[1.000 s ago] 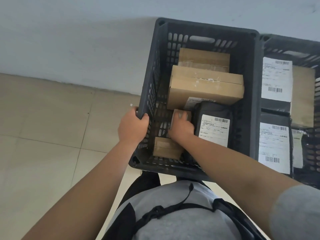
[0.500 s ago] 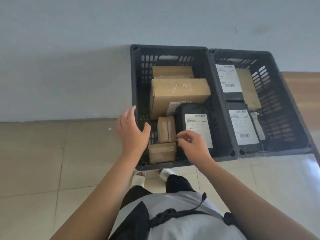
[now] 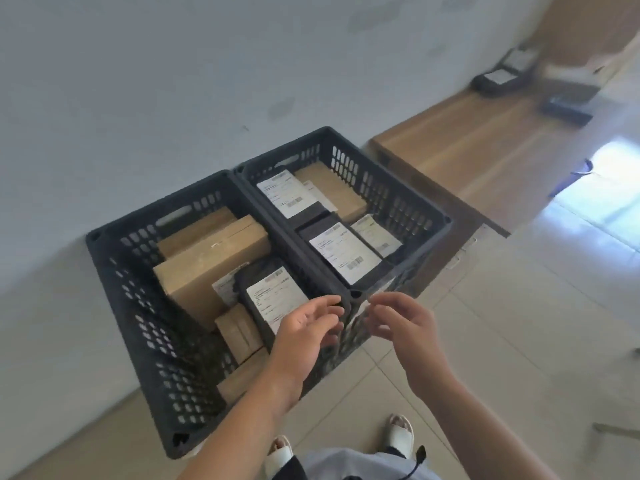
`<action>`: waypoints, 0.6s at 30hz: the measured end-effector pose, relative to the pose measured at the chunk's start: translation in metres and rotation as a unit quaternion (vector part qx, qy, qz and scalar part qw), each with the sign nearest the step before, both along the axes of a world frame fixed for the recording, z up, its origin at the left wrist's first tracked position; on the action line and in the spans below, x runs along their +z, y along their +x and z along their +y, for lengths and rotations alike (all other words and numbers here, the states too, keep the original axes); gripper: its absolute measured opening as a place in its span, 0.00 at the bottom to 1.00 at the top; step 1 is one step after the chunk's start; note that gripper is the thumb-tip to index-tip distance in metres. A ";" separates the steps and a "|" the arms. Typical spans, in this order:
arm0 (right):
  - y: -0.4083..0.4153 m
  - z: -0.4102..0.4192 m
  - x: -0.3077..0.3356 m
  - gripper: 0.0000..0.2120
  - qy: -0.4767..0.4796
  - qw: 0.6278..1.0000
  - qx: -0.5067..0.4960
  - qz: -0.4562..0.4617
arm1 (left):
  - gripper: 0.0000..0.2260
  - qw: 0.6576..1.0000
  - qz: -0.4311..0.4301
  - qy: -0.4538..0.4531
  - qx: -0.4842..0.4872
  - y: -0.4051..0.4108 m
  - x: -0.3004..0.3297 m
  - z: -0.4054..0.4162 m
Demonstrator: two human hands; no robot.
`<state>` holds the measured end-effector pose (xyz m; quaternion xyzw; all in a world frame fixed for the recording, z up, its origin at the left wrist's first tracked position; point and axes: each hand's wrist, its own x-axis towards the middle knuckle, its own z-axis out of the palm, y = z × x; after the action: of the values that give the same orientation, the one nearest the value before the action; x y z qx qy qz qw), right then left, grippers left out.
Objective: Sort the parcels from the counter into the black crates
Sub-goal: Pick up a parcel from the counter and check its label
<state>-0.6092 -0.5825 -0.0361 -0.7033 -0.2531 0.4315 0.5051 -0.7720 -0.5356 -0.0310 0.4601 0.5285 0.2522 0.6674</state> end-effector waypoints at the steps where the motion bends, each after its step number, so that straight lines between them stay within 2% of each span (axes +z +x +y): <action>1: 0.019 -0.008 0.002 0.08 0.007 1.000 -0.024 0.015 | 0.10 1.000 -0.002 0.000 -0.009 0.020 0.003 0.000; 6: 0.118 -0.051 0.004 0.09 0.037 0.988 -0.140 0.062 | 0.10 0.999 -0.008 -0.011 -0.048 0.124 0.011 -0.017; 13: 0.250 -0.092 0.006 0.10 0.076 0.974 -0.202 0.067 | 0.10 0.998 -0.040 -0.008 -0.054 0.258 0.013 -0.033; 18: 0.316 -0.104 0.003 0.09 0.072 0.970 -0.222 0.072 | 0.10 0.993 -0.041 0.001 -0.106 0.336 0.012 -0.048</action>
<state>-0.2928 -0.6862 -0.0333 -0.6705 -0.0840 0.3387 0.6547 -0.4361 -0.5839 -0.0192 0.5032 0.4485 0.1990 0.7114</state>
